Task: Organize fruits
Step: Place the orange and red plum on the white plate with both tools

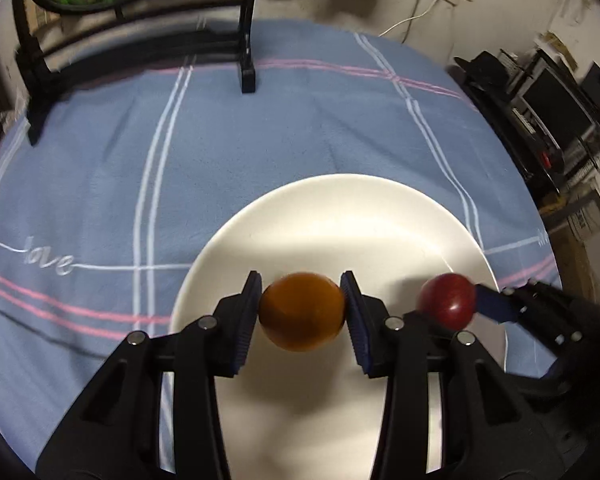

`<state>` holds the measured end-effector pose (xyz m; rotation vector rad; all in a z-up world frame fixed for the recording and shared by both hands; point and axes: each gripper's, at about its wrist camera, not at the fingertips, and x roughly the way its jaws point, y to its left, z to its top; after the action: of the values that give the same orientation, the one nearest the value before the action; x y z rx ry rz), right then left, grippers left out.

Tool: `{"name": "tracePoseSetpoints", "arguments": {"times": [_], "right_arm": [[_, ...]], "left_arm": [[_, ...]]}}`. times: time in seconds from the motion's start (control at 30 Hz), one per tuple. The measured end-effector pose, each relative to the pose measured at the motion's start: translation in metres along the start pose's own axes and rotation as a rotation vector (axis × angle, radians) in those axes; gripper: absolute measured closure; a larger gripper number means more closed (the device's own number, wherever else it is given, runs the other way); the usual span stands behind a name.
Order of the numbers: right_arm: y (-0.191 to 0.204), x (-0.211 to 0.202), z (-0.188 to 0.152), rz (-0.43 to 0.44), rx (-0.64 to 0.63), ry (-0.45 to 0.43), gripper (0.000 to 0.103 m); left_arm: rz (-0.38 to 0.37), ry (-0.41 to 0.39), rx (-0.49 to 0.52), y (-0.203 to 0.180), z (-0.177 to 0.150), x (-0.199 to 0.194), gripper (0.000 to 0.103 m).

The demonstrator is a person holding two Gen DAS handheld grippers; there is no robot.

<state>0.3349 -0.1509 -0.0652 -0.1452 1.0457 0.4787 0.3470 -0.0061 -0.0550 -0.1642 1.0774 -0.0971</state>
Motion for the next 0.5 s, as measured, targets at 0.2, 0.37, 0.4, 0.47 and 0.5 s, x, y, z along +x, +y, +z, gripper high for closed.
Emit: {"name": "tracePoseSetpoints", "arguments": {"times": [0.2, 0.37, 0.4, 0.47, 0.5], "right_arm": [[-0.006, 0.008, 0.013, 0.003, 0.019, 0.001, 0.037], [-0.014, -0.039, 0.009, -0.008, 0.042, -0.087, 0.036], [-0.016, -0.056, 0.004, -0.008, 0.053, -0.1, 0.036], [-0.016, -0.076, -0.01, -0.019, 0.075, -0.099, 0.036], [-0.016, -0.088, -0.024, -0.022, 0.096, -0.092, 0.035]], "left_arm": [[0.001, -0.037, -0.011, 0.003, 0.016, 0.005, 0.028], [-0.03, -0.111, -0.001, 0.012, 0.006, -0.046, 0.027], [-0.035, -0.135, 0.0, 0.016, -0.003, -0.063, 0.025], [-0.022, -0.177, 0.012, 0.021, -0.026, -0.091, 0.018], [-0.001, -0.2, 0.02, 0.024, -0.042, -0.106, 0.014]]}}
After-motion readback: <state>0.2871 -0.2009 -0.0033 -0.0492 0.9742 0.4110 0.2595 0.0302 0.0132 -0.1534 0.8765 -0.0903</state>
